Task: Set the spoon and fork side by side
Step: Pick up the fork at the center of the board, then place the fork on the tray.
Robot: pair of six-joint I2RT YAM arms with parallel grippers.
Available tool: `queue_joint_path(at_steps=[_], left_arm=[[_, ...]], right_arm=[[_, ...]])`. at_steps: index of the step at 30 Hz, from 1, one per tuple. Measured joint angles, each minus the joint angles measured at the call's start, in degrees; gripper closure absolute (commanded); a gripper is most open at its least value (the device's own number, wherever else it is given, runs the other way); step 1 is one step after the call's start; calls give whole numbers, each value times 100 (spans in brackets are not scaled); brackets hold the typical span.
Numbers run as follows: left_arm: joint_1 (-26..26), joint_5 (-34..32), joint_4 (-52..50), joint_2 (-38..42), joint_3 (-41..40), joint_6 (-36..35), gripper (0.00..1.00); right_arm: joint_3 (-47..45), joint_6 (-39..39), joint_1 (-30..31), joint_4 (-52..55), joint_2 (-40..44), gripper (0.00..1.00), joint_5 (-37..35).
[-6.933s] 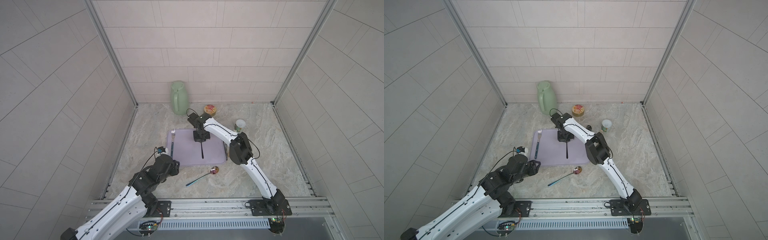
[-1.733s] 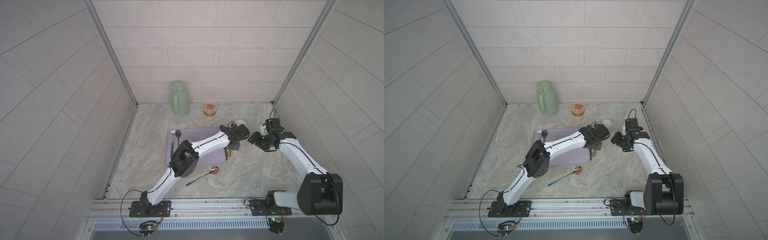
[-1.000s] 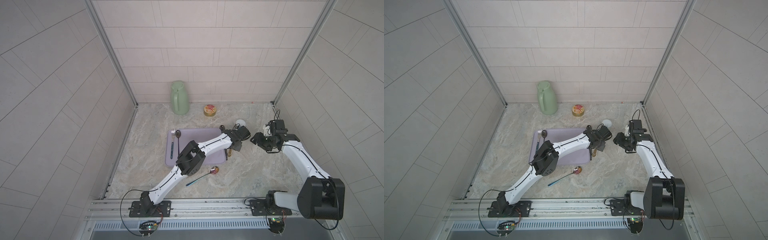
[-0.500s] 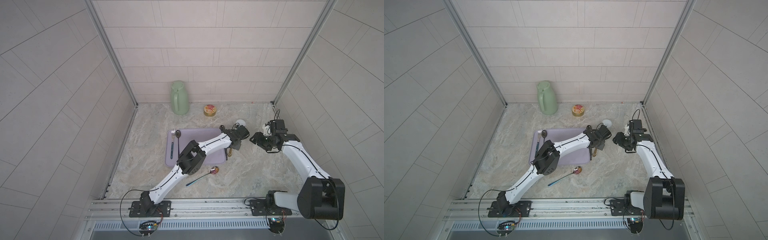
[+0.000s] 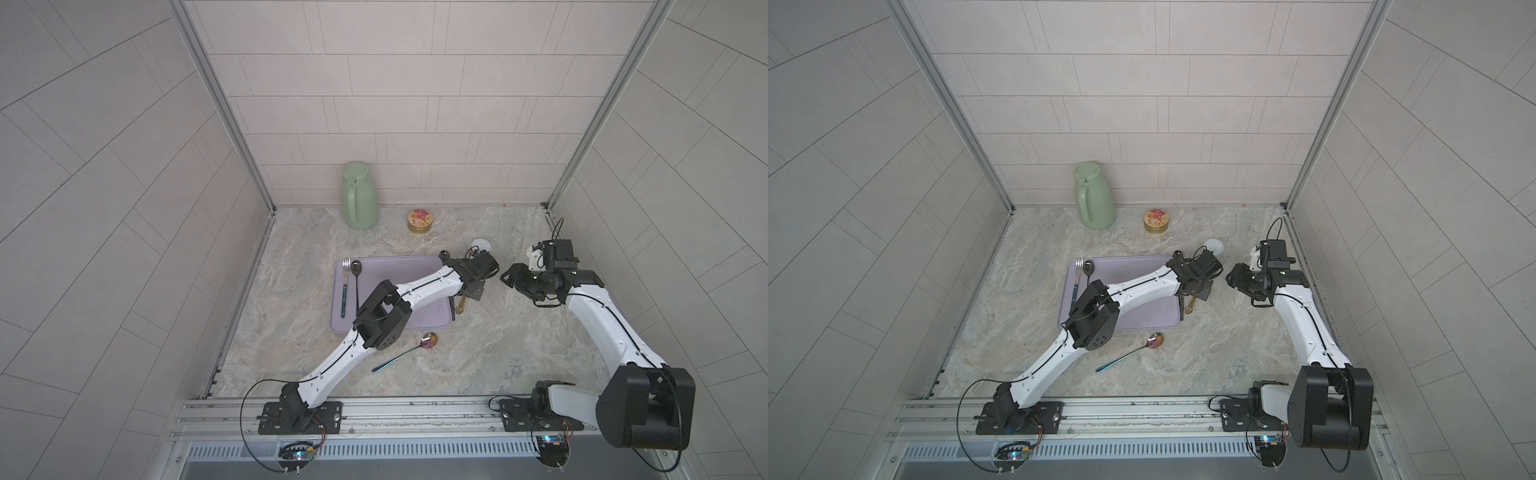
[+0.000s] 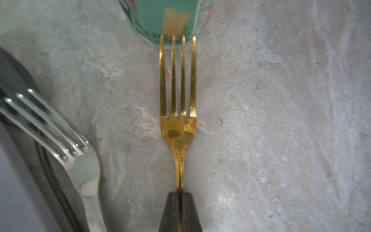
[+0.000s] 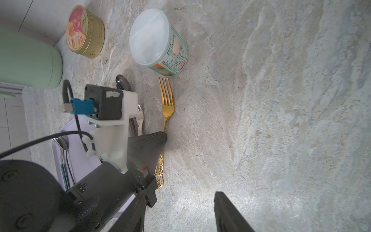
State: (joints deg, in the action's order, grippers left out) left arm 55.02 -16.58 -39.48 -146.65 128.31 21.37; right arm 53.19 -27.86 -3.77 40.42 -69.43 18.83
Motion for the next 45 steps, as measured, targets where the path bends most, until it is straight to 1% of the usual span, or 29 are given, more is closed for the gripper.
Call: queue_joint_path(at_steps=[5,11,17,25,30,34,40,45], left_arm=[[0,120,-87,483,-409,168,99],[-72,151,-175,1408,-721,378,99],[-422,151,-13,2662,-1803,579,99],[-1296,111,323,3689,-3821,848,98],[-1910,181,682,4092,-4988,997,99],[-2249,280,973,4223,-5635,1062,99],[-2503,442,1320,4225,-6072,1064,99],[-2680,542,1600,4221,-6306,1034,99]], right_arm=[[0,-2,0,136,227,42,9],[0,-20,0,348,509,42,7],[0,-72,0,546,815,42,35],[-11,-157,9,595,846,42,146],[-92,-260,162,616,787,42,173],[-96,-391,431,643,726,43,105],[-177,-647,935,638,699,43,-125],[-184,-787,1207,640,623,43,-306]])
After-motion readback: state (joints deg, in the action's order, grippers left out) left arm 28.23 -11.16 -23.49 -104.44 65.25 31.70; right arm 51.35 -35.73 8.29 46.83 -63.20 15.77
